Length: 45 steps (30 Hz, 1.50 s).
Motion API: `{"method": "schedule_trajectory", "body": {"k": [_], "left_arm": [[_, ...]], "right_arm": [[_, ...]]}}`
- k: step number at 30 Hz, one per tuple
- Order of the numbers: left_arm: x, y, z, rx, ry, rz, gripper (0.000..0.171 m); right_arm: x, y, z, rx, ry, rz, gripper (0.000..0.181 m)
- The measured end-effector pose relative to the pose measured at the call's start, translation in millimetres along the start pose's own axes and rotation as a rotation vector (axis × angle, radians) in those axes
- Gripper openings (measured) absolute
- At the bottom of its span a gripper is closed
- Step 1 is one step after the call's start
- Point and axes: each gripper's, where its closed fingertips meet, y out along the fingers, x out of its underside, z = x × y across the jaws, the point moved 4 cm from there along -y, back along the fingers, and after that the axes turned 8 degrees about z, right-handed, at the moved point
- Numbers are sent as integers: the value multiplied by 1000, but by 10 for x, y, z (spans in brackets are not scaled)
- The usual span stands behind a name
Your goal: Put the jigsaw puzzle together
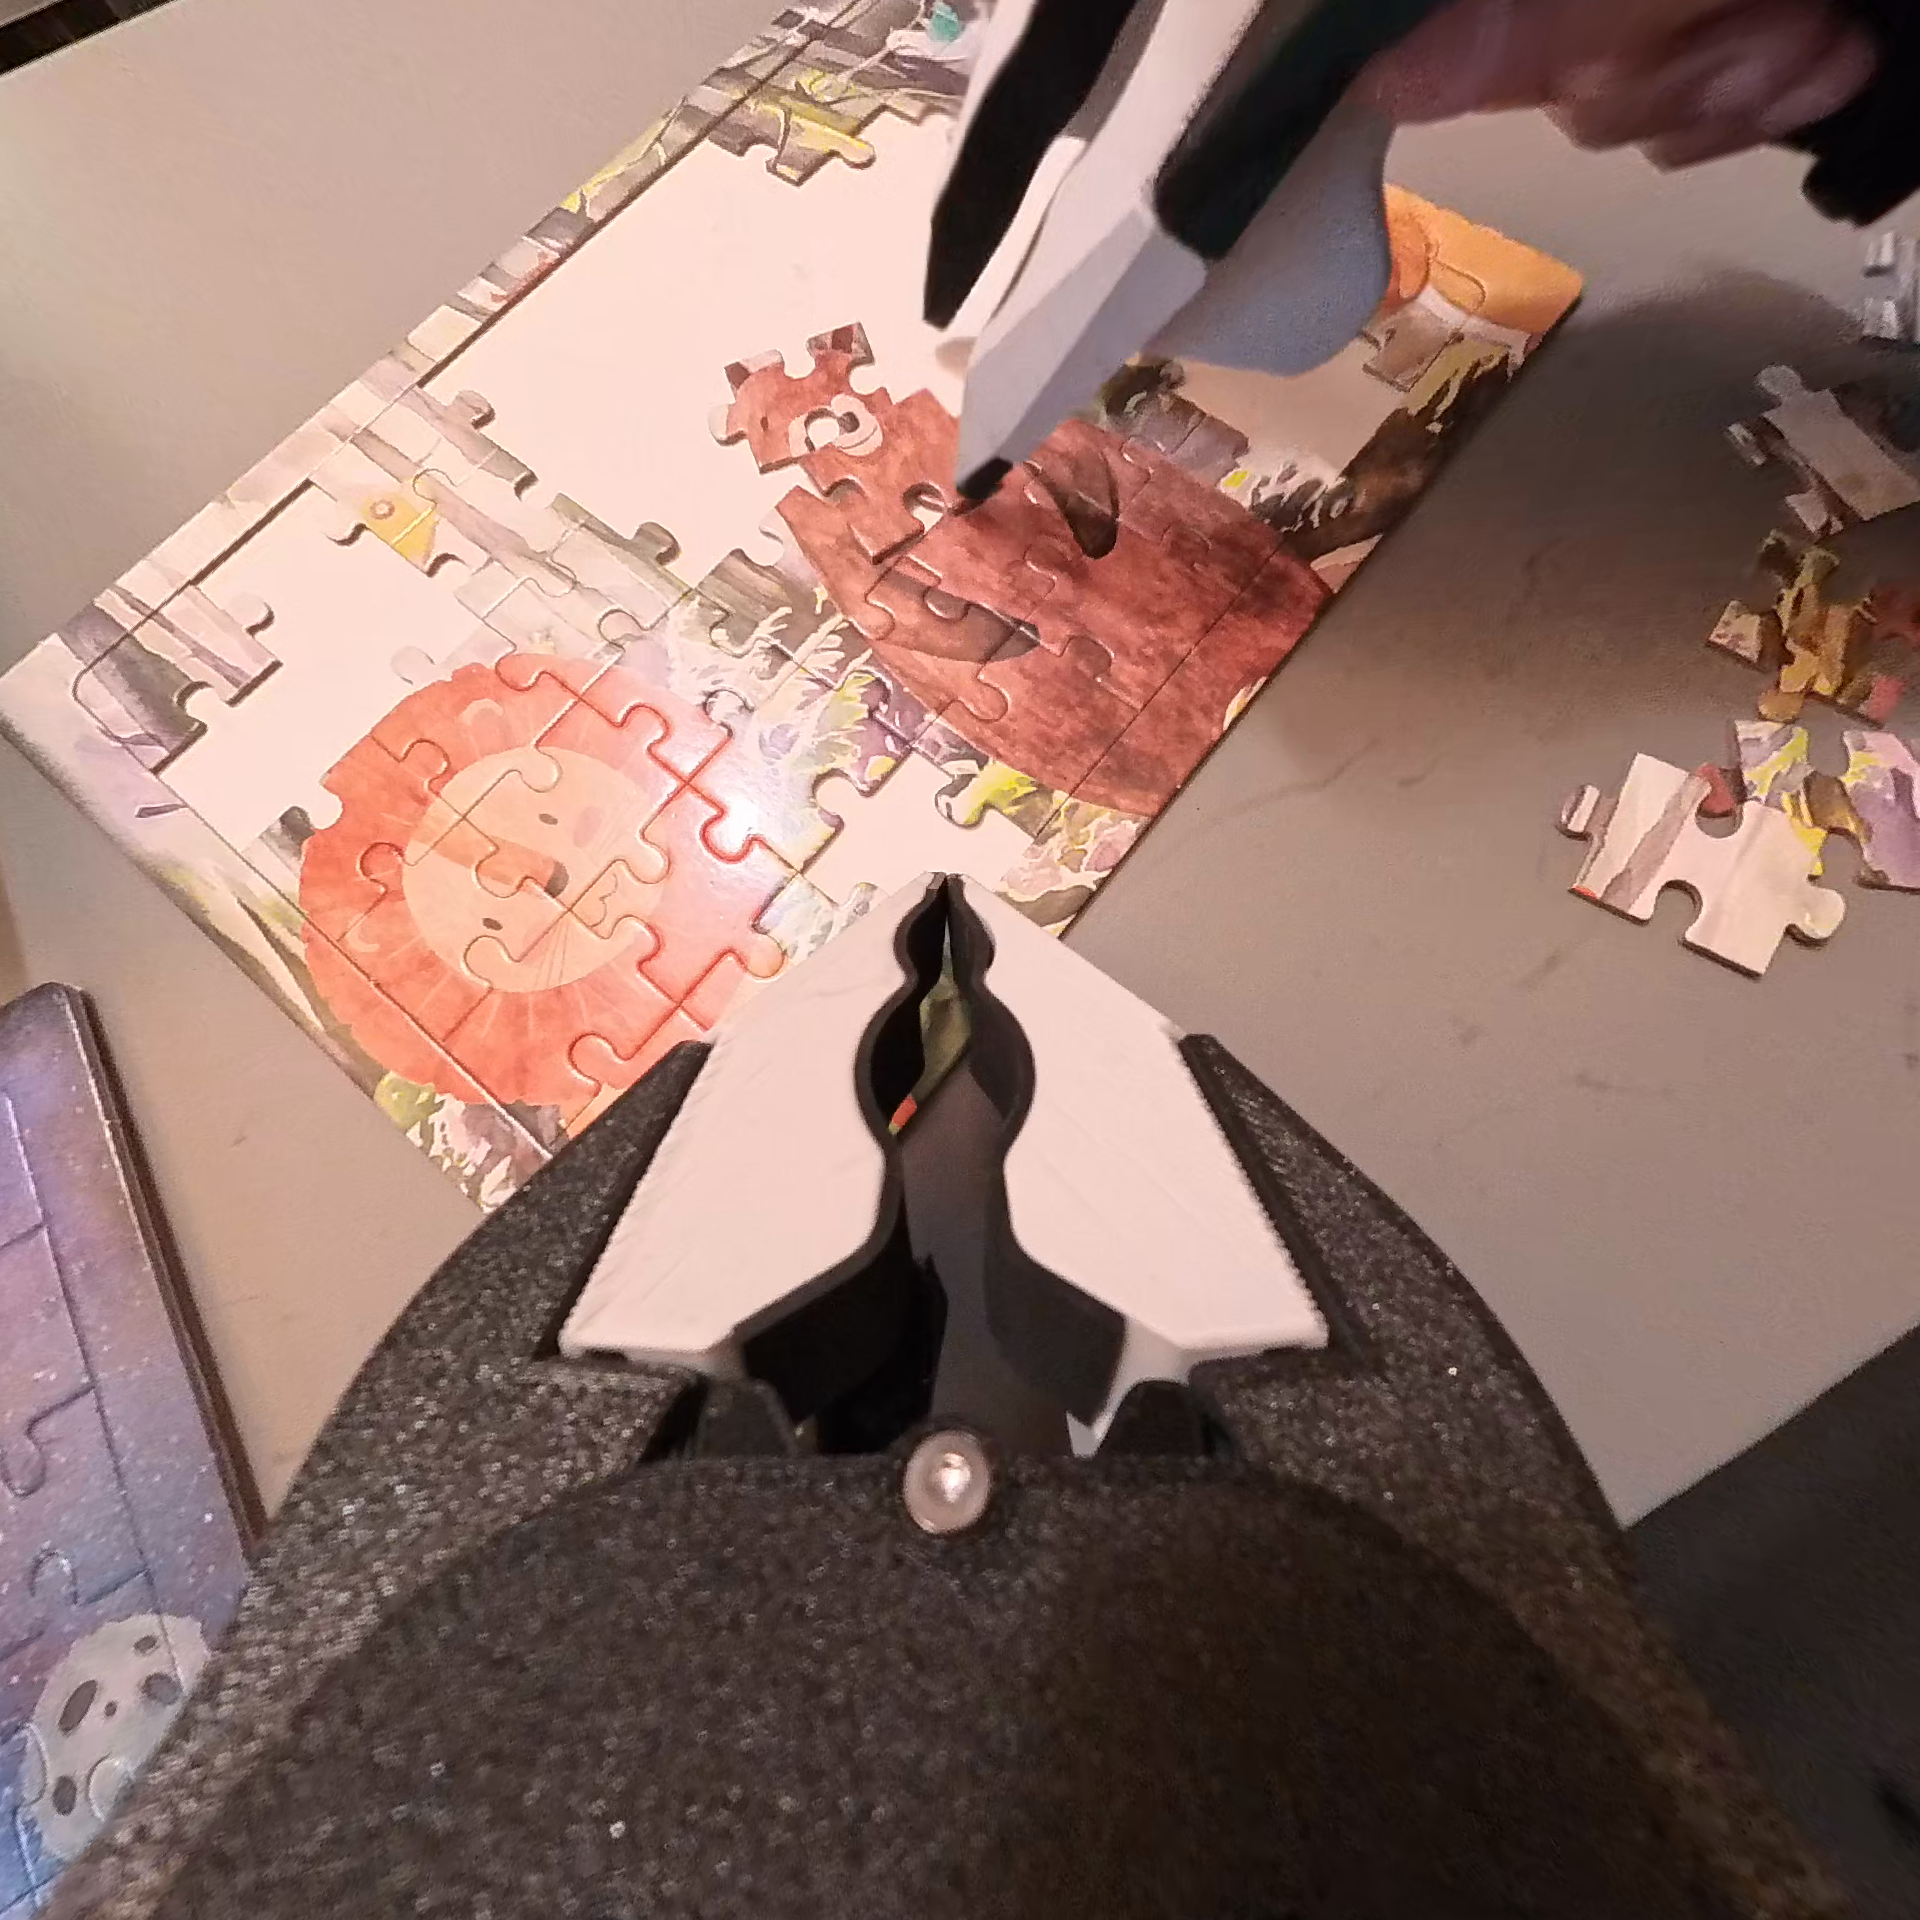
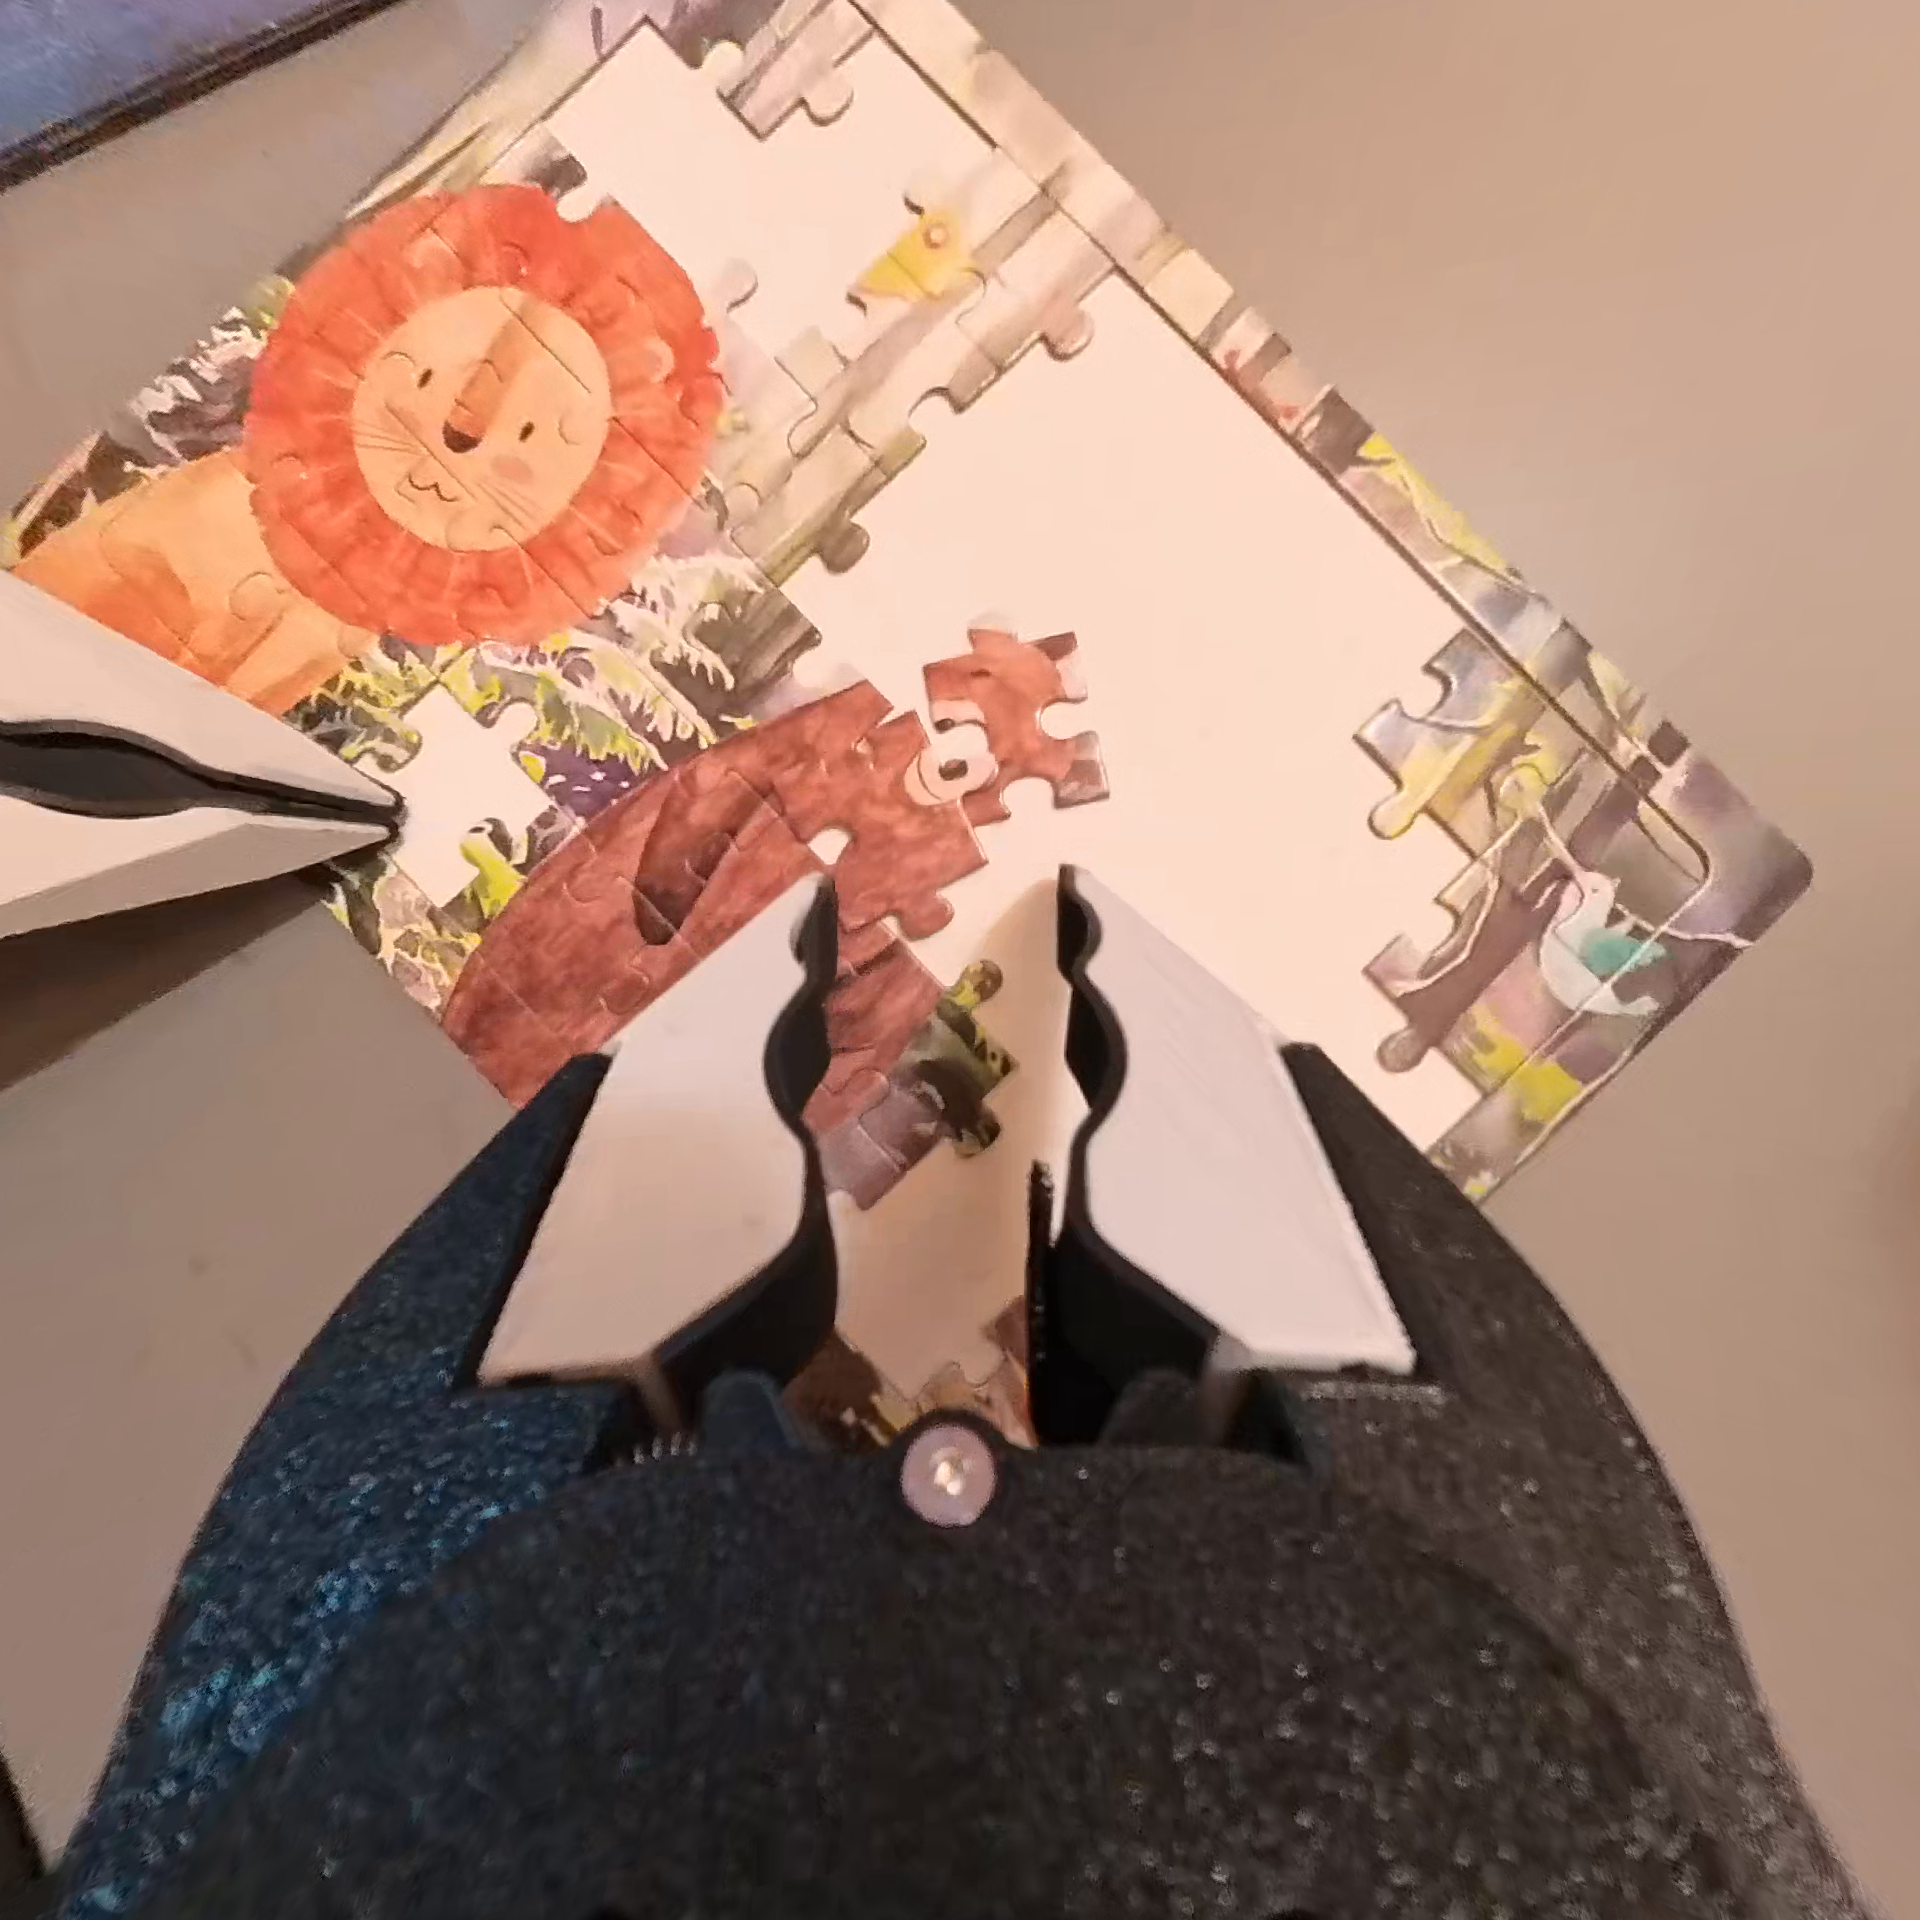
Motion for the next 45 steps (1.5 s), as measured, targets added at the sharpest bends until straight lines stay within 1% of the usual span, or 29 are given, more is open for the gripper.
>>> {"method": "schedule_trajectory", "body": {"k": [3,7,8,10,14,16,18,20,26,28,30,32,34,35,37,39,40,41,42,43,45], "left_arm": [[1,0,0,-2,3,0,0],[1,1,0,-3,5,-1,0],[0,1,0,-4,5,-1,0],[0,1,0,-4,6,-1,0],[0,1,1,-5,8,0,0],[-1,1,1,-6,9,0,0],[-1,1,1,-5,8,0,0],[-1,0,1,-5,8,0,0],[-3,-1,0,-5,8,0,0],[-3,0,0,-4,7,0,0],[-3,0,0,-4,7,0,0],[-2,-1,0,-3,6,0,0],[-4,-1,0,-4,8,0,0],[-4,-1,0,-4,7,0,0],[-3,-1,-1,-3,5,0,0],[-4,-2,-1,-2,4,0,0],[-3,-1,-1,-2,4,0,0],[-3,-1,-1,-2,4,0,0],[-4,-1,-1,-2,4,0,0],[-4,-1,-1,-2,4,0,0],[-4,-1,0,0,4,0,0]], "right_arm": [[21,21,-62,3,37,7,43],[4,50,-49,7,49,23,40],[6,49,-51,-1,31,23,39],[15,33,-73,-39,5,11,26],[24,-1,-64,-71,-113,-18,23],[34,-24,-17,-69,-129,-38,22],[18,-39,0,-91,-97,-26,23],[13,-42,-36,-139,-66,-24,29],[-30,-8,-81,-122,-143,-3,29],[-76,-36,-24,-89,-153,23,28],[-129,-52,39,-94,-125,39,26],[-195,-24,178,-63,-104,54,24],[-223,49,297,-65,-78,40,19],[-235,90,332,-74,-61,29,19],[-263,164,305,-125,-54,25,25],[-260,226,295,-108,-103,14,29],[-247,243,301,-85,-149,1,30],[-266,243,326,-52,-188,13,35],[-289,238,376,-9,-210,22,26],[-296,245,430,22,-222,14,25],[-320,271,459,9,-206,7,28]]}}
